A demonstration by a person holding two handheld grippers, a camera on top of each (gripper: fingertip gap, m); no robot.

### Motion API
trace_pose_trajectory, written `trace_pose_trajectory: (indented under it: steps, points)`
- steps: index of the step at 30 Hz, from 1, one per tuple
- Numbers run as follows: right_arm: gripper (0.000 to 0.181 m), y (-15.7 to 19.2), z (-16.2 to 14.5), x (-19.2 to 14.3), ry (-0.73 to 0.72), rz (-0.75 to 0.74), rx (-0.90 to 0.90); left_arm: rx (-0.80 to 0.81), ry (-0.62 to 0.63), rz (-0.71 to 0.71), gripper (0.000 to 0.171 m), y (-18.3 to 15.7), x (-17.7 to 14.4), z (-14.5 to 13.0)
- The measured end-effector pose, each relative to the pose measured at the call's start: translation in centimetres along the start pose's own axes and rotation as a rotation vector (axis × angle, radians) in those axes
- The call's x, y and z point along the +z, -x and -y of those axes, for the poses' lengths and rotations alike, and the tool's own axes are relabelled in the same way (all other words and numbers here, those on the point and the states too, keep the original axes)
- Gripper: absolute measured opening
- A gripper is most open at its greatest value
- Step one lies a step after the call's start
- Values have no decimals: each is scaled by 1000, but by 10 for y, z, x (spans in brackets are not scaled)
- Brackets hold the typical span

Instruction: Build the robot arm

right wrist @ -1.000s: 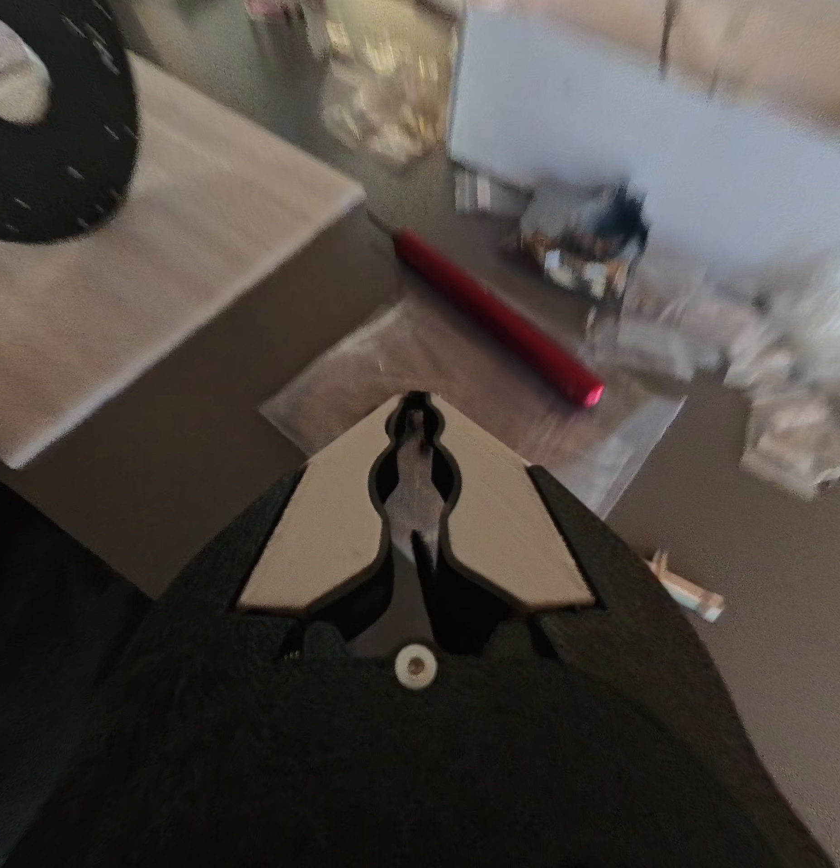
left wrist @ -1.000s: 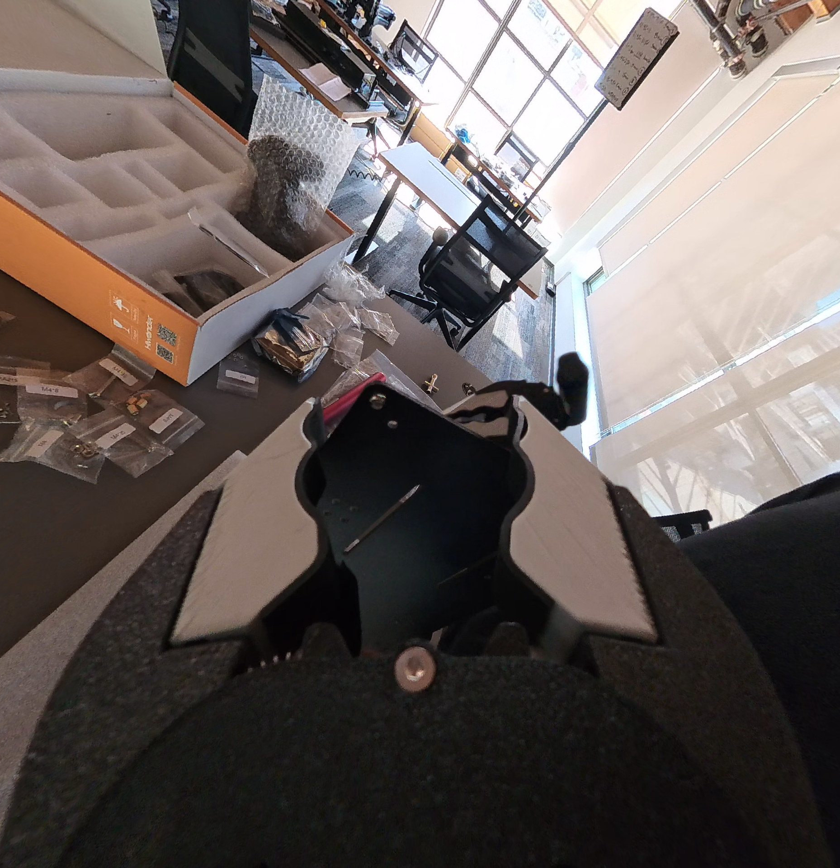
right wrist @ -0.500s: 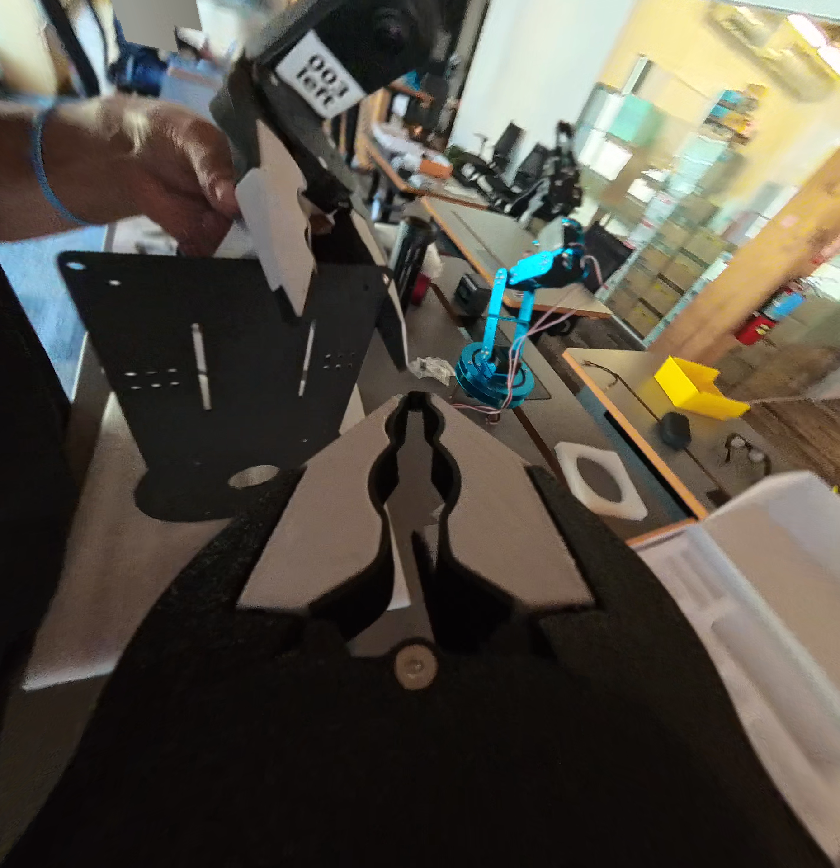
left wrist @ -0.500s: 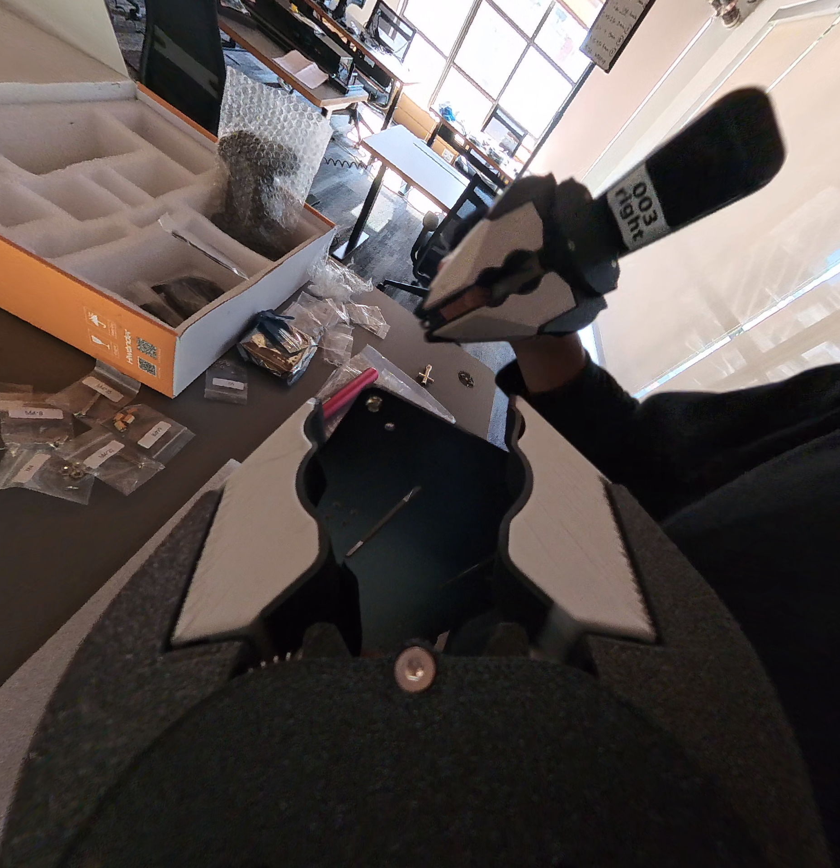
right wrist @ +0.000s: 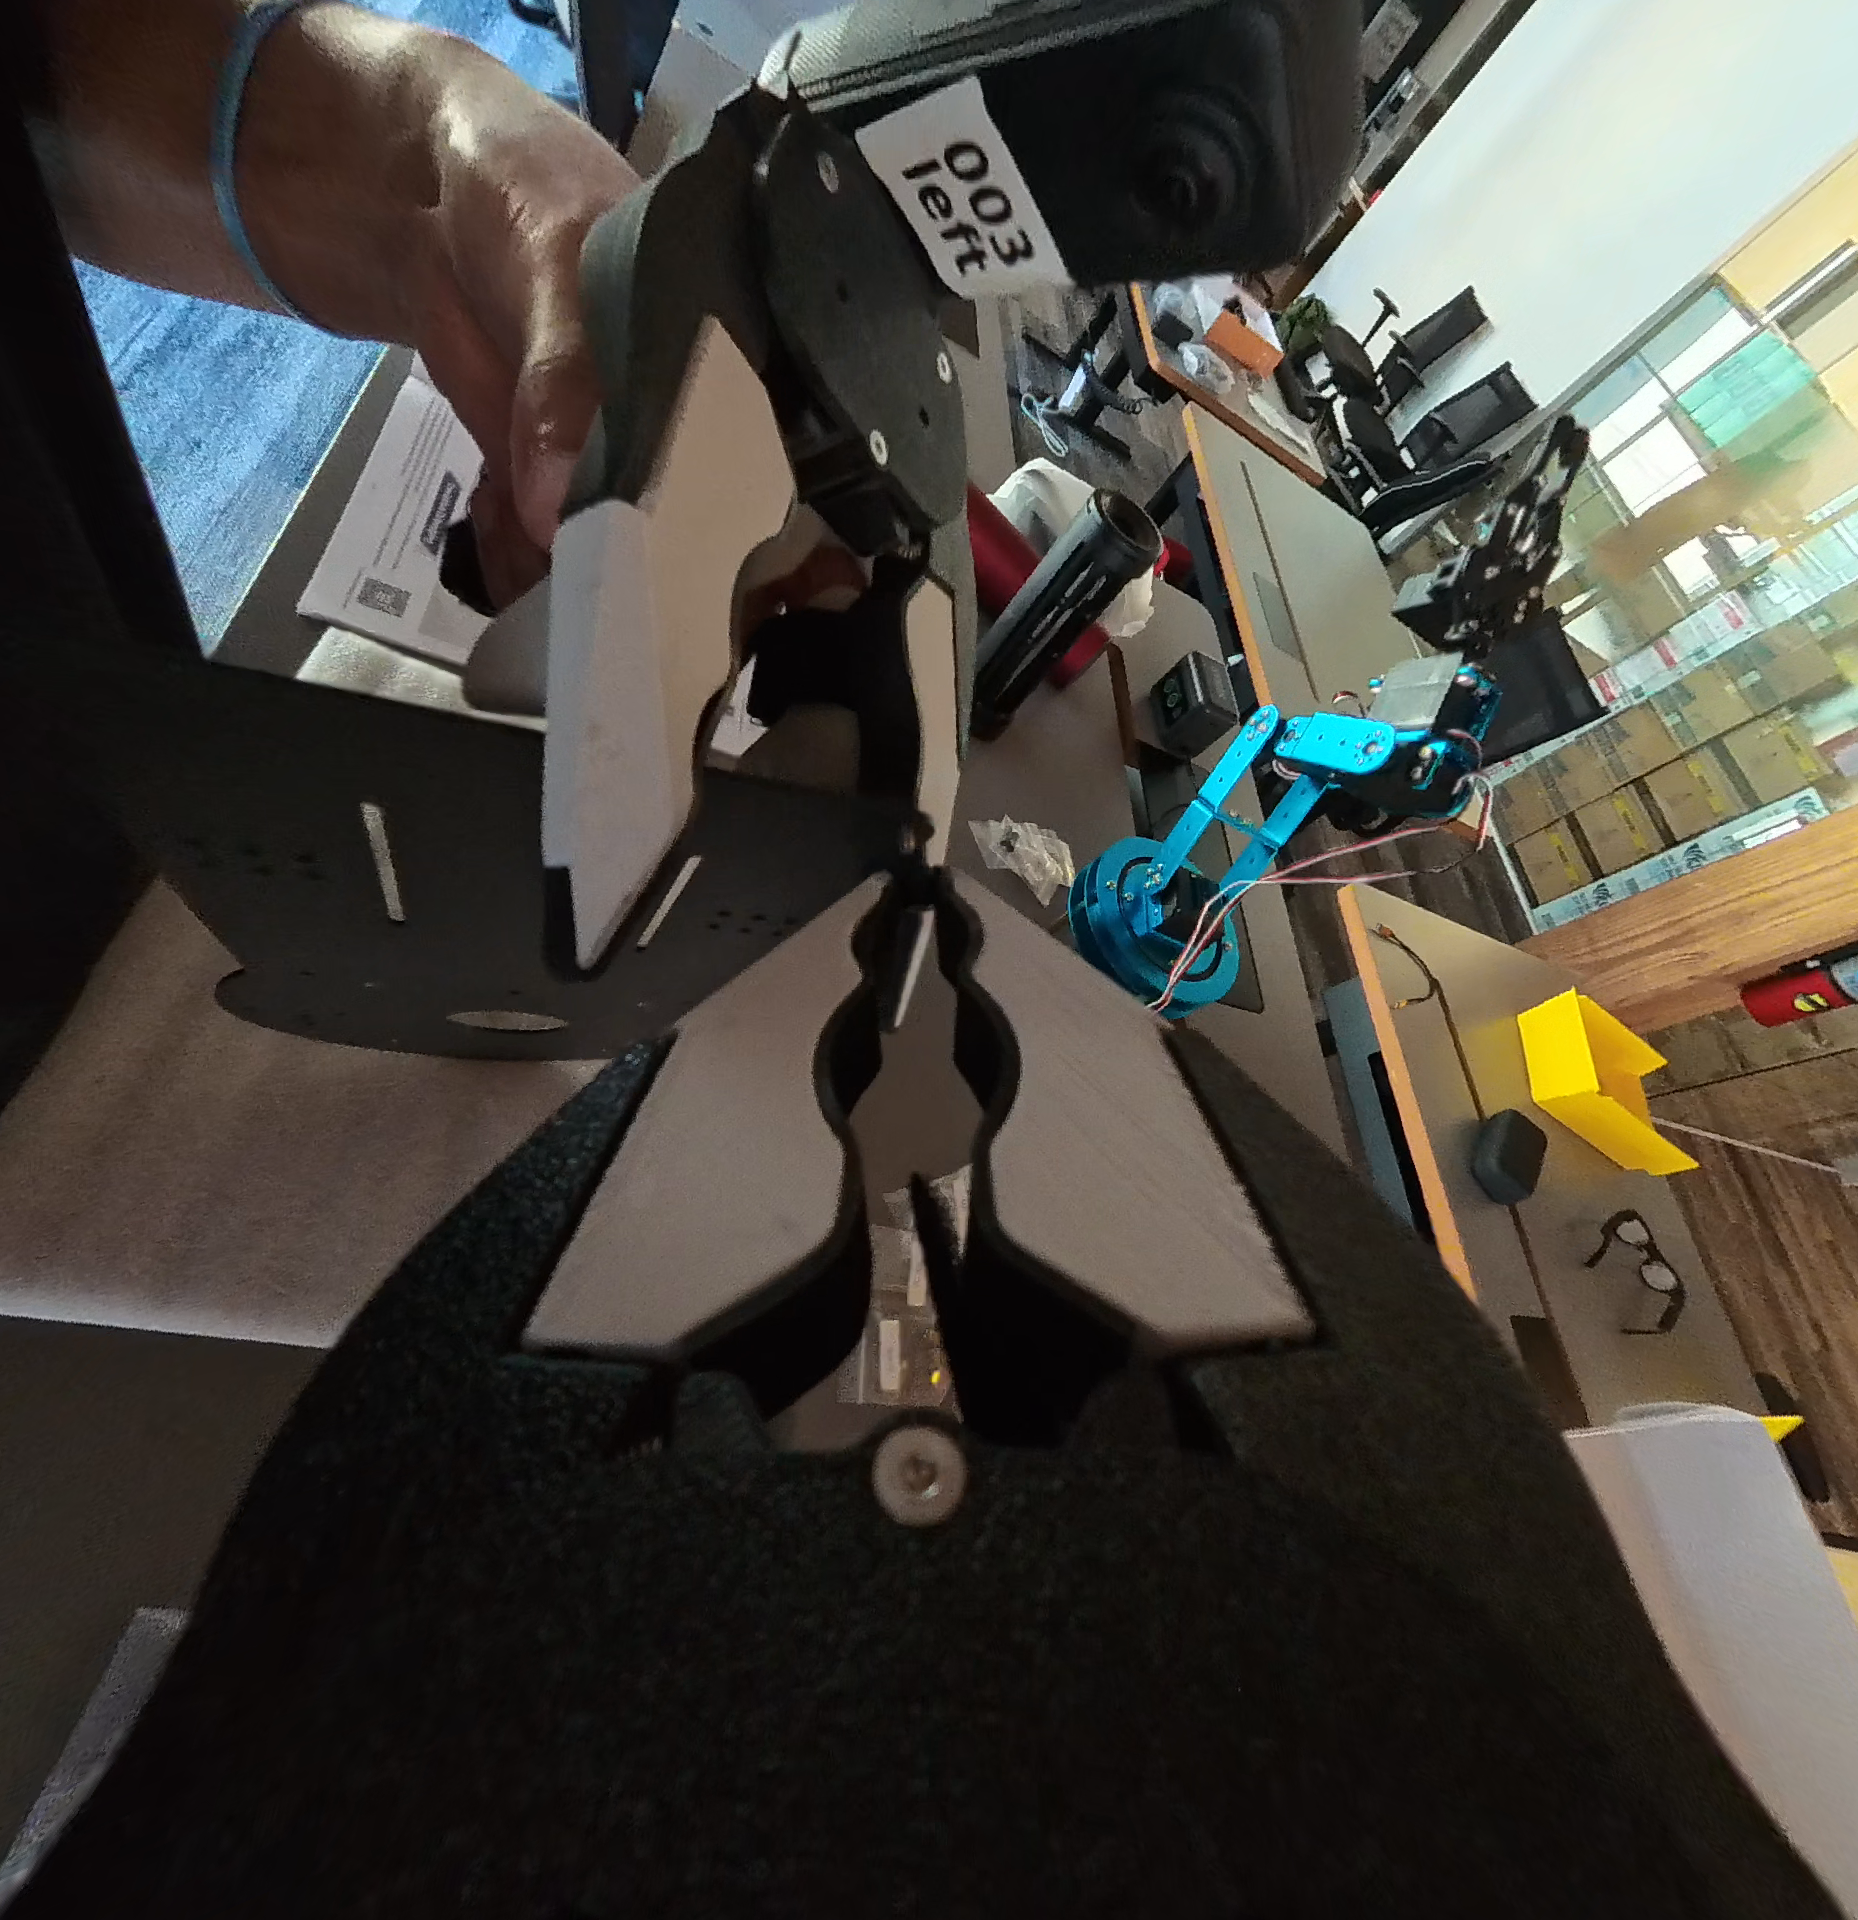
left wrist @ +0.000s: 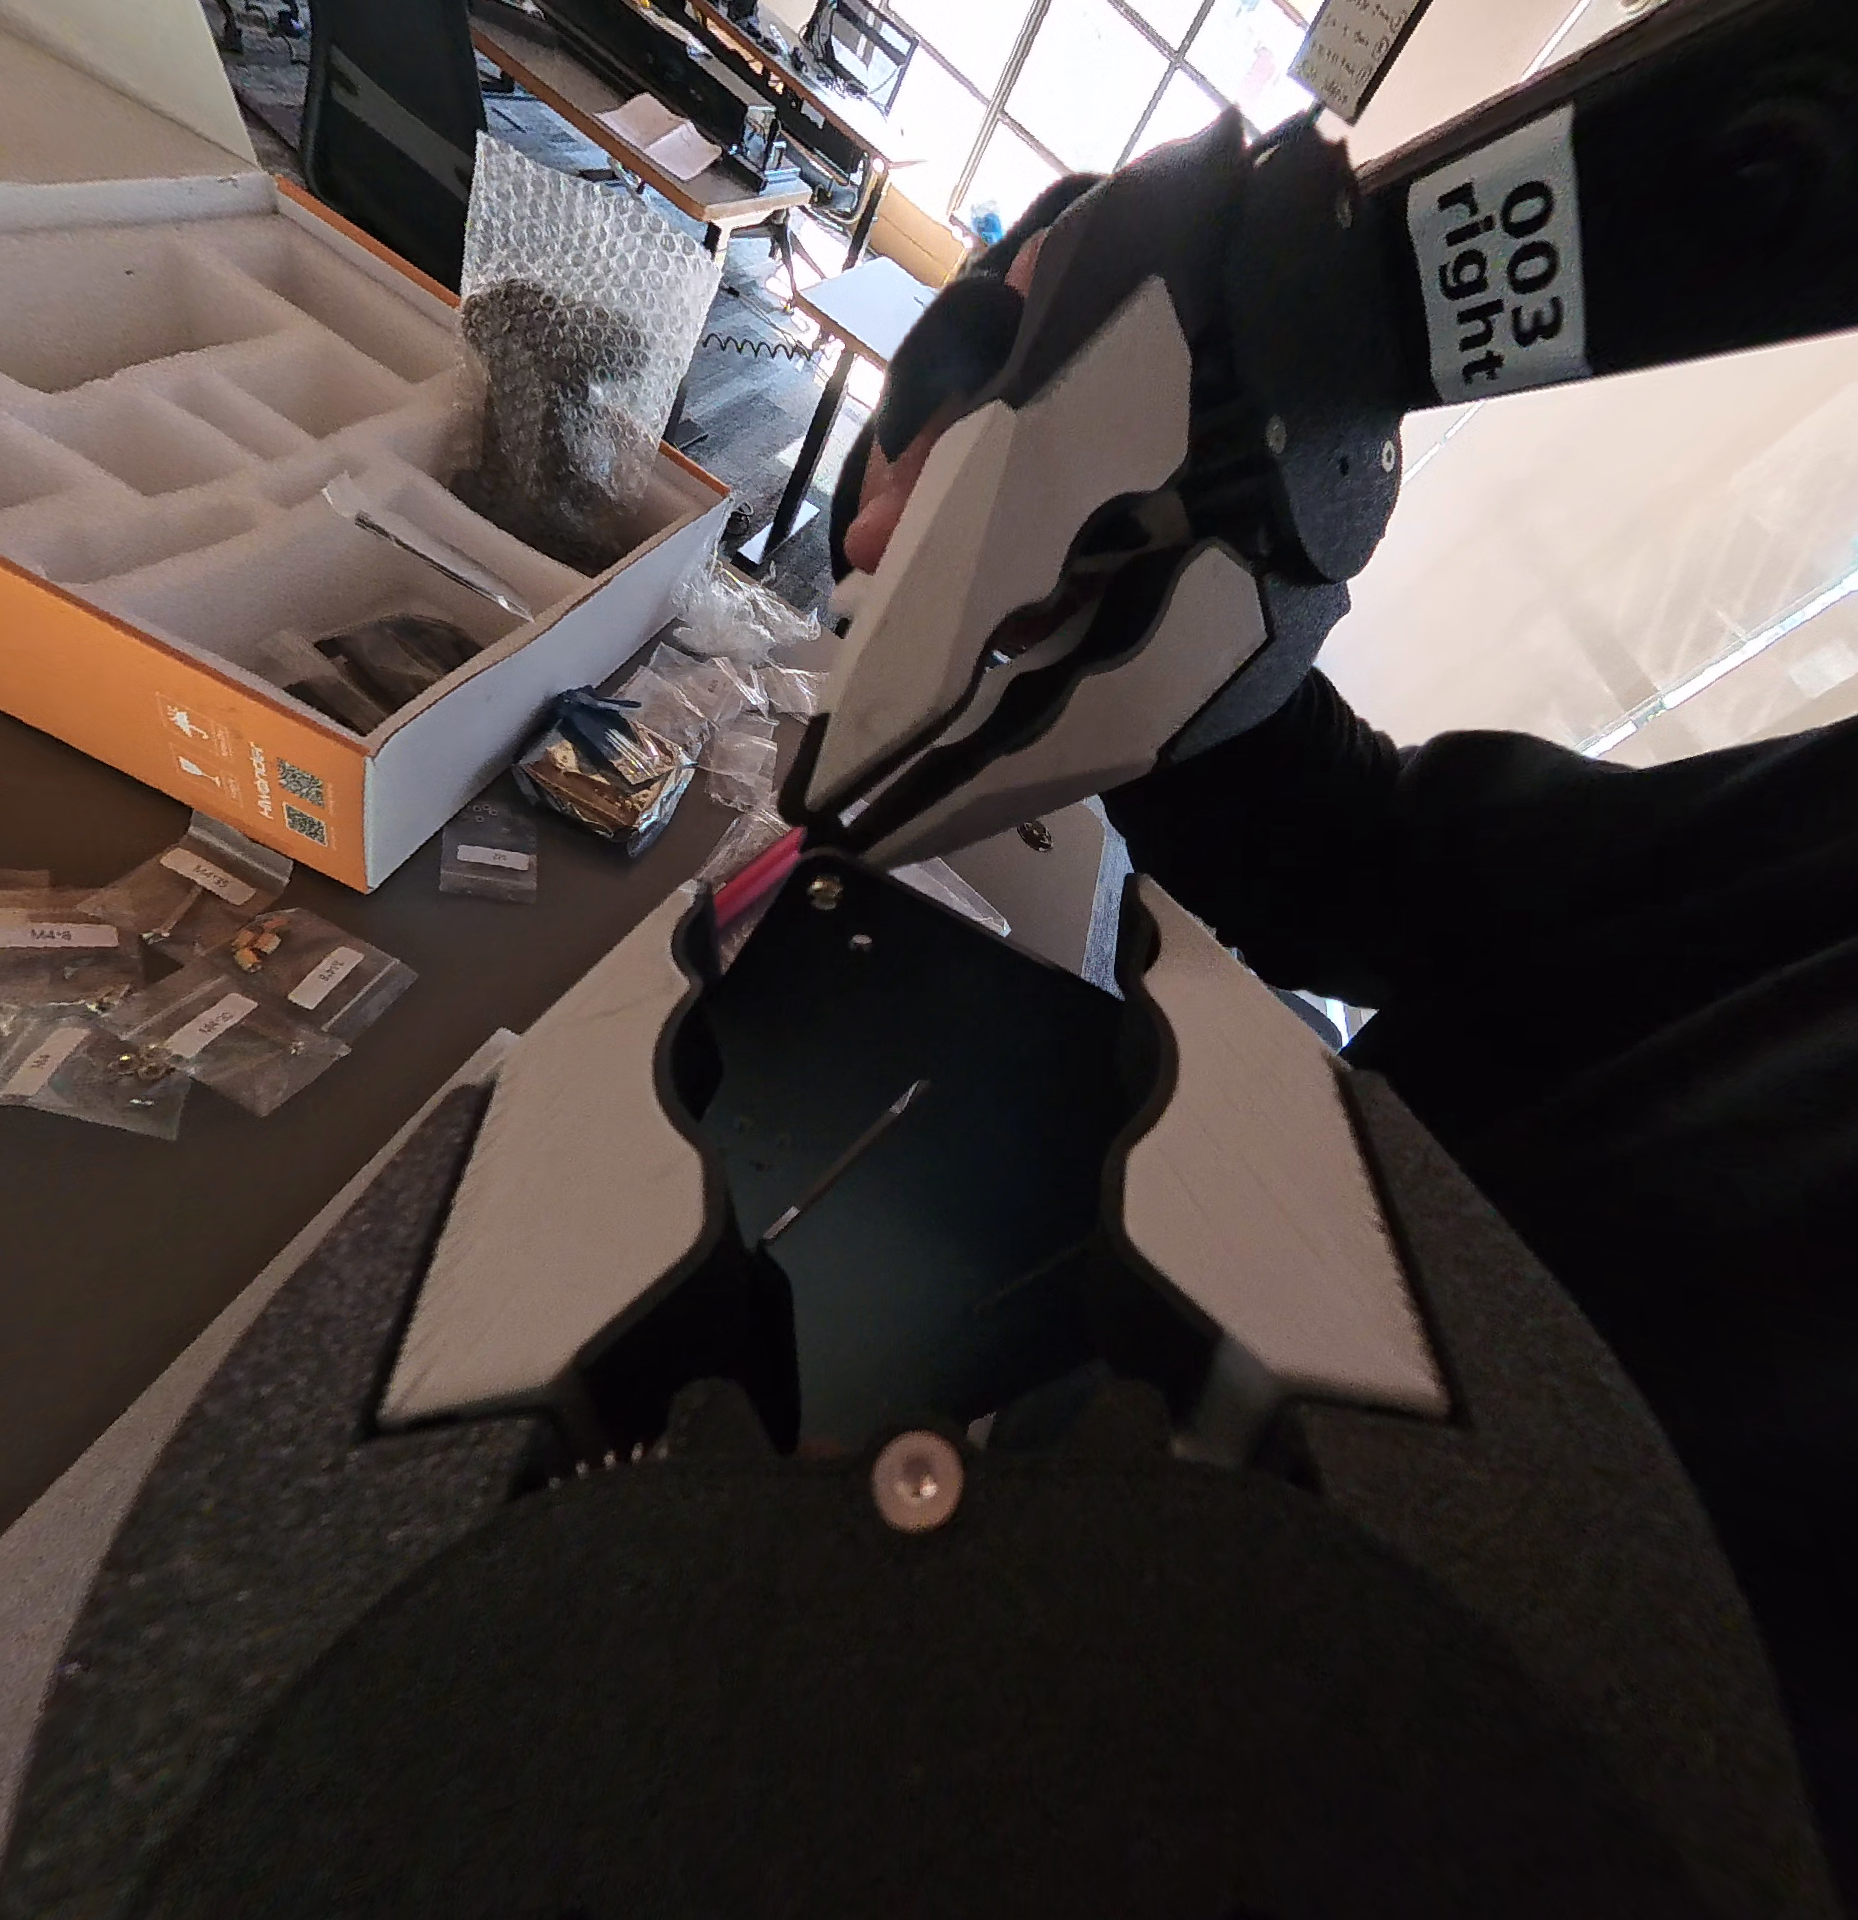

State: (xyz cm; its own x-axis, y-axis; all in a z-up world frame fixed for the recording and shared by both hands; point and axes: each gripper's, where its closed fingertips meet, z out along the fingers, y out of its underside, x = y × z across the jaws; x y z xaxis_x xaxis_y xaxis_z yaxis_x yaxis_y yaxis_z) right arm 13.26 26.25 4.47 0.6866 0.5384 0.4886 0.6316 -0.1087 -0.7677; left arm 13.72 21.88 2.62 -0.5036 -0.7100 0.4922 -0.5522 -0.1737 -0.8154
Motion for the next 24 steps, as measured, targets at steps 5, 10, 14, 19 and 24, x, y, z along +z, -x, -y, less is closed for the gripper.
trace_pose_trajectory:
  steps: [5, 10, 14, 19, 24]
  points:
    - [5, 0, 2, -2, 12, 2, -13, 3, 5, 0, 77, -1, 3, 0]
    - [5, 0, -2, -3, 33, 0, -13, 0, 1, -4, 76, 0, 4, 1]
    - [5, -1, -6, -7, 13, -20, 34, -1, -2, -5, 76, 1, 4, 1]
    - [5, 37, -76, -4, 135, 82, 321, 0, -8, -7, 76, 1, 0, 1]
    - [5, 135, -162, 44, 313, 199, 525, -10, -16, -5, 76, 4, -3, 2]
